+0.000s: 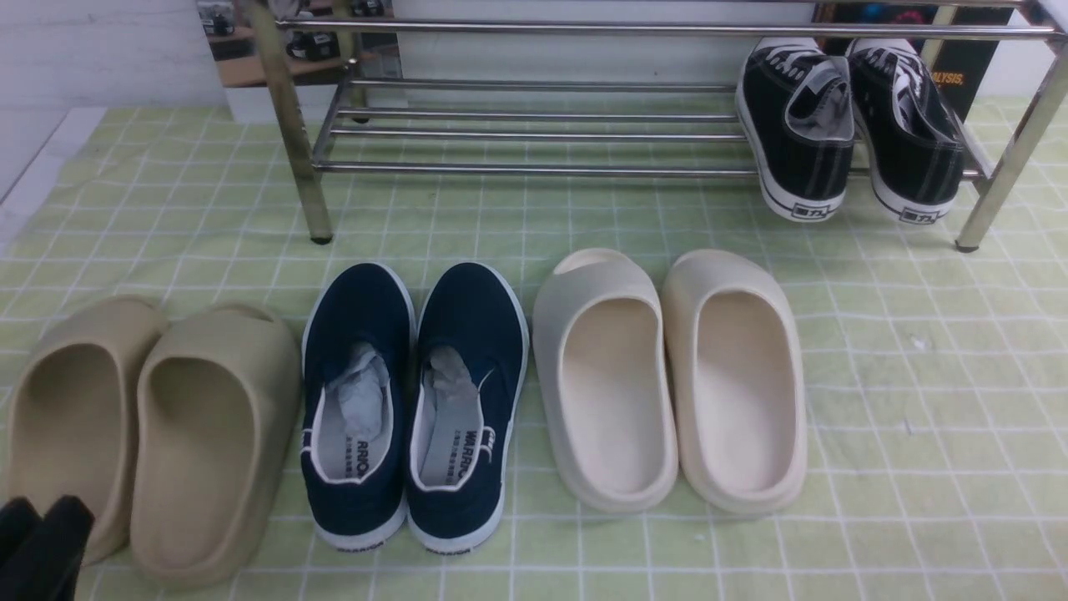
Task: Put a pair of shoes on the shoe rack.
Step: Use the left arm to grab the shoe closest to it
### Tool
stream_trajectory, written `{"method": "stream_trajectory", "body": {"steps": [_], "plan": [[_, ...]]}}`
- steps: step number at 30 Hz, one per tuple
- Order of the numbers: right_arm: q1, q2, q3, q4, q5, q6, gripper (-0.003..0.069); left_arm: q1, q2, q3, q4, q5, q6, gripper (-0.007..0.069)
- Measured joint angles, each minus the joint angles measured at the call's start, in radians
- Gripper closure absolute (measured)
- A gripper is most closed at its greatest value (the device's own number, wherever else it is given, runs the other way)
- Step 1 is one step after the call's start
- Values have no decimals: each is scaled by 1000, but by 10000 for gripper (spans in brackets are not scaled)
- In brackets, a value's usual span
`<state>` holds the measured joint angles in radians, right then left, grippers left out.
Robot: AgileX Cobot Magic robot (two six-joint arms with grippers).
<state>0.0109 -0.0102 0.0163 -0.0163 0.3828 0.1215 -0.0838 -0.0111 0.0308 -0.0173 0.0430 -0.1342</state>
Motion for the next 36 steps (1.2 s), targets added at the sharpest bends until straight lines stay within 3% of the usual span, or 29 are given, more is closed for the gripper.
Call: {"method": "stream_trajectory", "body": {"steps": [5,8,10,12,14,17,18,19,22,30,33,34,36], "plan": [[0,0,0,0,0,0,419,0,0,0,-1,-186,-9,386],[0,0,0,0,0,0,419,0,0,0,-27,-409,-82,386],[0,0,0,0,0,0,419,0,0,-1,-46,-631,-196,395],[0,0,0,0,1,0,419,0,0,-36,-60,-711,-260,431],[0,0,0,0,1,0,419,0,0,-75,-61,-690,-275,463],[0,0,0,0,1,0,419,0,25,-319,-53,-354,-279,638],[0,0,0,0,1,0,419,0,30,-333,-52,-329,-279,638],[0,0,0,0,1,0,419,0,79,-429,-49,-157,-267,638],[0,0,0,0,1,0,419,0,236,-571,-47,163,-250,638],[0,0,0,0,1,0,419,0,628,-628,-82,460,-235,638],[0,0,0,0,1,0,419,0,769,-684,-159,598,-187,638],[0,0,0,0,1,0,419,0,887,-734,-224,712,-120,638],[0,0,0,0,1,0,419,-3,966,-773,-274,772,-67,638]]}}
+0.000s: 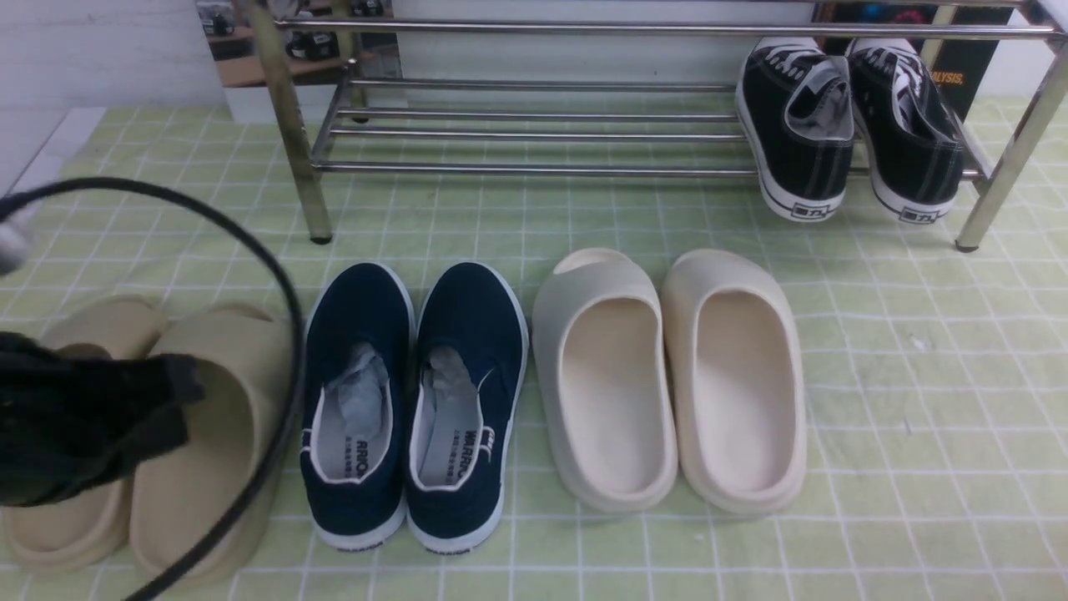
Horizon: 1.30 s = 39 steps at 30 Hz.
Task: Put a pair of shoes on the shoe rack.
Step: Use the left arm to grab the shoe closest to it, then use the left arm to put a shoe into the shoe rack
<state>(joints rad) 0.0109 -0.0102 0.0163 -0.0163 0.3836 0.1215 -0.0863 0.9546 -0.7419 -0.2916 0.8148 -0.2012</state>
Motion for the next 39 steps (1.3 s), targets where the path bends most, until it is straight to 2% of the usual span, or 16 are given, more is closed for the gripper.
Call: {"method": "stream_trajectory", "body": {"steps": [4,6,10,11,13,14,19,21,22,24,25,26,27,28,33,39], "plan": [[0,0,0,0,0,0,419,-77,179,-60,-21,51,53,638],[0,0,0,0,0,0,419,-146,241,-83,26,38,15,638],[0,0,0,0,0,0,419,-229,363,-130,197,-5,-168,621],[0,0,0,0,0,0,419,-234,399,-144,261,-24,-242,587],[0,0,0,0,0,0,419,-234,428,-151,299,-43,-285,552],[0,0,0,0,0,0,419,-234,478,-160,343,-79,-333,478],[0,0,0,0,0,0,419,-236,591,-166,359,-190,-372,251],[0,0,0,0,0,0,419,-236,631,-166,359,-224,-380,228],[0,0,0,0,0,0,419,-236,657,-166,364,-244,-393,242],[0,0,0,0,0,0,419,-236,698,-166,384,-270,-429,347],[0,0,0,0,0,0,419,-236,704,-166,390,-273,-433,360],[0,0,0,0,0,0,419,-236,714,-167,408,-271,-453,435],[0,0,0,0,0,0,419,-236,716,-172,432,-263,-482,550],[0,0,0,0,0,0,419,-236,716,-178,445,-252,-501,604],[0,0,0,0,0,0,419,-236,687,-252,466,-137,-515,613],[0,0,0,0,0,0,419,-236,638,-451,474,25,-408,613]]}}
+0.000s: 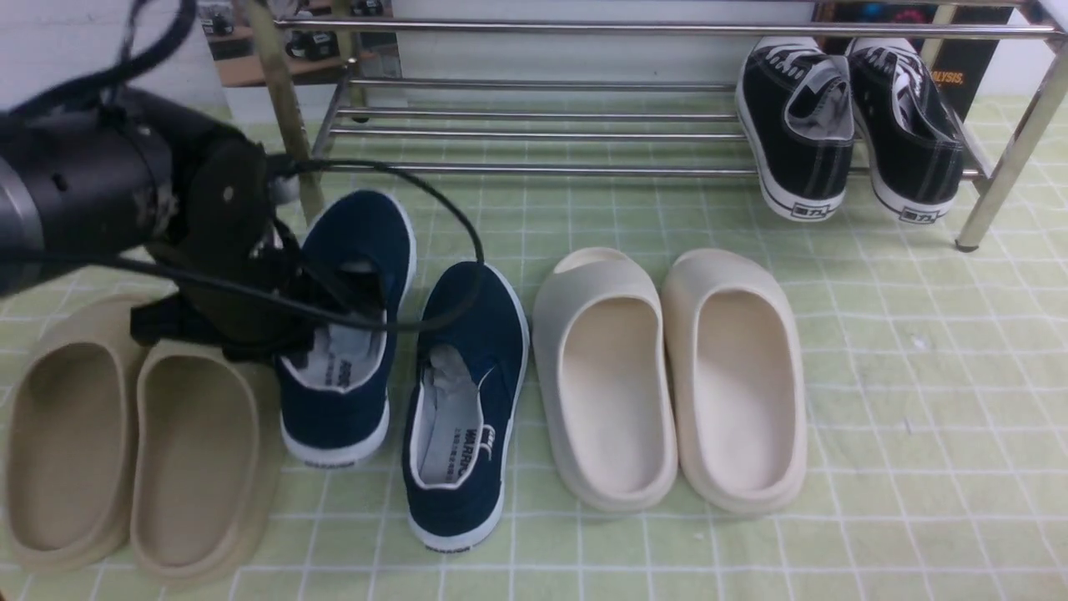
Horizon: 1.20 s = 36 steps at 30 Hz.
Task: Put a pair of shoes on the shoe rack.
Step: Use the left arm to put a shoe into the shoe rack
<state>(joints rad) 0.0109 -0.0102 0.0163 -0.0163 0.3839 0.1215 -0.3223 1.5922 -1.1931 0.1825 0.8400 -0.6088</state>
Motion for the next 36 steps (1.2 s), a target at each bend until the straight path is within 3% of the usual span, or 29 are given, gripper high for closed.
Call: {"method": "stream_trajectory", "body": {"steps": [6,10,16,18,25,29,32,36], "plan": [[0,0,0,0,0,0,419,0,99,-250,-57,70,140,613],[0,0,0,0,0,0,419,0,313,-553,-100,199,244,613],[0,0,0,0,0,0,419,5,563,-937,-104,320,263,613],[0,0,0,0,1,0,419,33,756,-1250,-118,337,234,613],[0,0,0,0,1,0,419,56,873,-1376,-113,308,217,610],[0,0,0,0,1,0,419,58,887,-1382,-105,249,217,538],[0,0,0,0,1,0,419,58,881,-1391,-91,165,216,396],[0,0,0,0,1,0,419,58,873,-1394,-80,151,183,288]]}}
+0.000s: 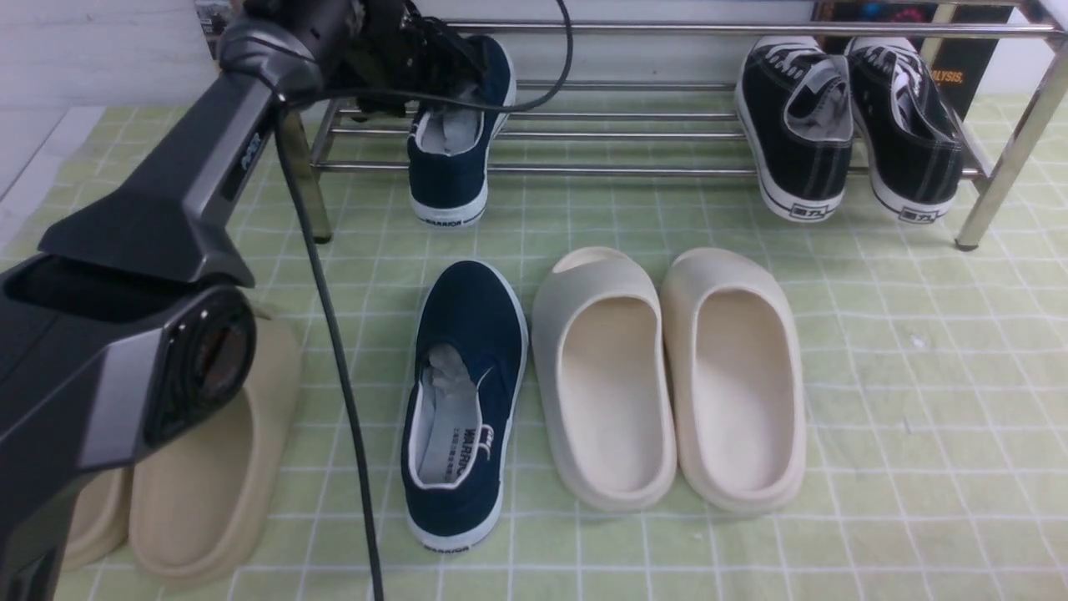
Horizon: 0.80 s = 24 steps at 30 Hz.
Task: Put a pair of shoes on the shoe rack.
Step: Use the left arm to put a shoe into the shoe rack, then use the left arm to grab the shoe closest to it
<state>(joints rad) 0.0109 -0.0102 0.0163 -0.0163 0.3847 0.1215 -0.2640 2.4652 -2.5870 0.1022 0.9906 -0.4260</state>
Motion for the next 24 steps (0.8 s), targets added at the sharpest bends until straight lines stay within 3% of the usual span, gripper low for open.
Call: {"method": "stream_trajectory", "body": {"steps": [6,9,13,19,24], "plan": [[0,0,0,0,0,0,419,0,-25,0,3,97,44,271],[0,0,0,0,0,1,419,-1,-89,0,3,235,159,304],[0,0,0,0,0,1,419,-1,-179,40,-10,258,186,342],[0,0,0,0,0,1,419,-1,-426,287,-26,260,196,383],[0,0,0,0,0,1,419,-1,-691,716,-172,258,202,384]]}}
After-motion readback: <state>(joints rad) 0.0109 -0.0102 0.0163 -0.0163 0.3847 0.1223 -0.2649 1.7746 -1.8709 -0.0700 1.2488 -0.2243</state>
